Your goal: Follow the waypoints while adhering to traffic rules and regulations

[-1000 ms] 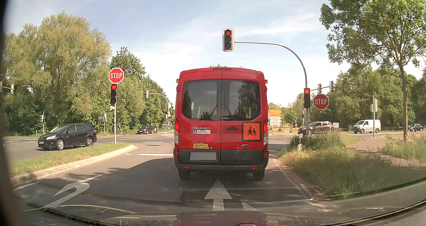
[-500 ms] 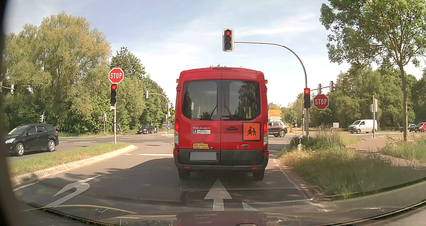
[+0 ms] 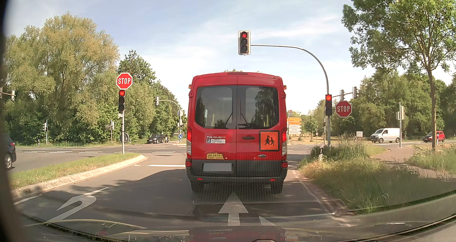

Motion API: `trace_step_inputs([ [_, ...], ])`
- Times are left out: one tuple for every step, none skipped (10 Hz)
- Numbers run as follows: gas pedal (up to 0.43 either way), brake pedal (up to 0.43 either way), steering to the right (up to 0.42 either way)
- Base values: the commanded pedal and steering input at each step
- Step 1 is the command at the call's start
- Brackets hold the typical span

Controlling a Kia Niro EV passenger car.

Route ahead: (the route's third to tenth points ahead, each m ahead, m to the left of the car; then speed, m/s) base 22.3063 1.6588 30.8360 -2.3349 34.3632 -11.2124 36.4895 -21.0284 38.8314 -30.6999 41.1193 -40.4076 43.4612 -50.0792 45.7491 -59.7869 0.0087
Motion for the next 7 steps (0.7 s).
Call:
trace_step_inputs([
  [0.0, 0.195, -0.01],
  [0.0, 0.201, -0.01],
  [0.0, 0.201, -0.01],
  [0.0, 0.201, -0.01],
  [0.0, 0.201, -0.01],
  [0.0, 0.201, -0.01],
  [0.0, 0.201, -0.01],
])
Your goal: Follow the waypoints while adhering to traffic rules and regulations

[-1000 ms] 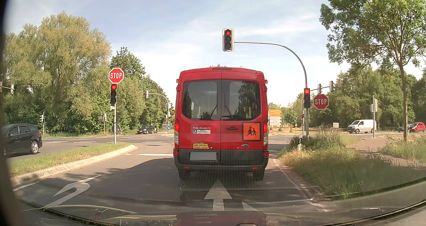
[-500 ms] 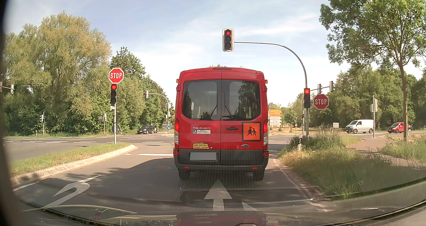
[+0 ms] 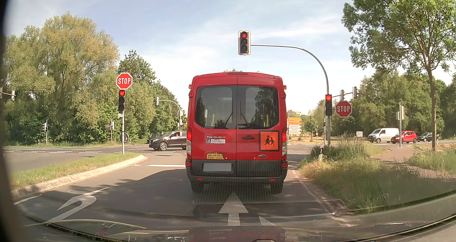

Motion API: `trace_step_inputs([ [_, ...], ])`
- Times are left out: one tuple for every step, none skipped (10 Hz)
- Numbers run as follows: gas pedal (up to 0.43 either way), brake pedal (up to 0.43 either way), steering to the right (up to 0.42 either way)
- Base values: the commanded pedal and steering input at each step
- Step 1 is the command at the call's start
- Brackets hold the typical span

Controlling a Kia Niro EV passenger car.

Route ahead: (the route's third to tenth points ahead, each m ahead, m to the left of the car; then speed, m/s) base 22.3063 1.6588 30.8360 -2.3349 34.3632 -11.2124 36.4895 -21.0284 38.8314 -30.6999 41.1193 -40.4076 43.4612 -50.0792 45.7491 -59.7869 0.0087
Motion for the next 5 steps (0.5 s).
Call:
trace_step_inputs([
  [0.0, 0.195, -0.01],
  [0.0, 0.201, -0.01],
  [0.0, 0.201, -0.01],
  [0.0, 0.195, -0.01],
  [0.0, 0.201, -0.01],
])
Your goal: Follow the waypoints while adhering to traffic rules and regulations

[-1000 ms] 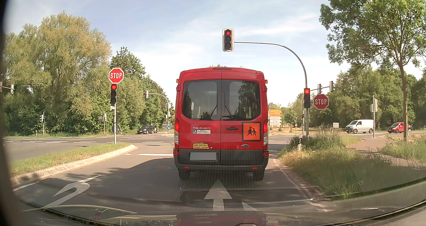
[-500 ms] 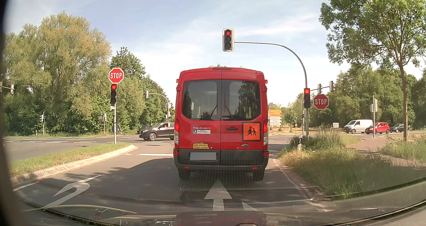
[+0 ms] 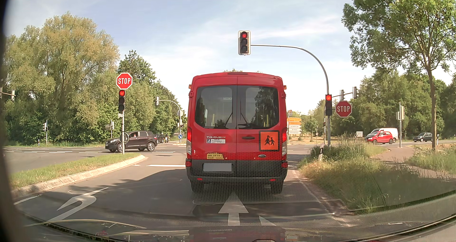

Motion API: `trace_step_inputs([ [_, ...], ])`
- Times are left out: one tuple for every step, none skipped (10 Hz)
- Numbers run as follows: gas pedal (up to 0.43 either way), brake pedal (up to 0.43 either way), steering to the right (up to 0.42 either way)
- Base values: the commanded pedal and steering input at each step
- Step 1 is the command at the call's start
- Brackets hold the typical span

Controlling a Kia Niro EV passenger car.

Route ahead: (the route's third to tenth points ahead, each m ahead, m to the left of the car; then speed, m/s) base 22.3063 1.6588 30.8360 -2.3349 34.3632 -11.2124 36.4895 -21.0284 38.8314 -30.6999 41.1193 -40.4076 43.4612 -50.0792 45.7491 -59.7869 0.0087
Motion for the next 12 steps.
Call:
trace_step_inputs([
  [0.0, 0.201, -0.01],
  [0.0, 0.201, -0.01],
  [0.0, 0.195, -0.01],
  [0.0, 0.201, -0.01],
  [0.0, 0.201, -0.01],
  [0.0, 0.201, -0.01],
  [0.0, 0.195, -0.01],
  [0.0, 0.201, -0.01],
  [0.0, 0.201, -0.01],
  [0.0, 0.201, -0.01],
  [0.0, 0.201, -0.01],
  [0.0, 0.201, -0.01],
])
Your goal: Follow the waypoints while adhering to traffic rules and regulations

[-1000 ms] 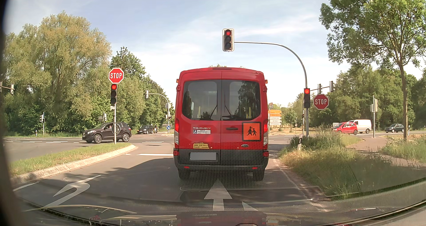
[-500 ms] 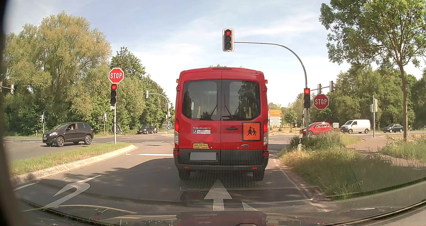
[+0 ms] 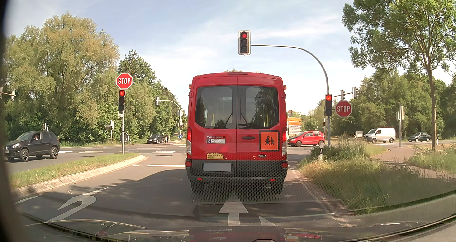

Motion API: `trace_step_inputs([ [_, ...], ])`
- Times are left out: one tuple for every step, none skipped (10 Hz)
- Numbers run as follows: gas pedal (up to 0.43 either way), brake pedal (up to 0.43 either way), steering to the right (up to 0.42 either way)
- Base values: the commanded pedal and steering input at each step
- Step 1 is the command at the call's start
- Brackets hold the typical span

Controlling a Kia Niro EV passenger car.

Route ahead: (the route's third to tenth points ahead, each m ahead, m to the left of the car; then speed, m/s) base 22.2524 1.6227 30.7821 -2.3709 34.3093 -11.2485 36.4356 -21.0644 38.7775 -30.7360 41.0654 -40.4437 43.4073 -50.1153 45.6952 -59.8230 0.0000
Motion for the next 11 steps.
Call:
trace_step_inputs([
  [0.0, 0.195, -0.01],
  [0.0, 0.201, -0.01],
  [0.0, 0.201, -0.01],
  [0.0, 0.201, -0.01],
  [0.0, 0.195, -0.01],
  [0.0, 0.201, -0.01],
  [0.0, 0.195, -0.01],
  [0.0, 0.201, -0.01],
  [0.0, 0.201, -0.01],
  [0.0, 0.195, -0.01],
  [0.0, 0.195, -0.01],
])
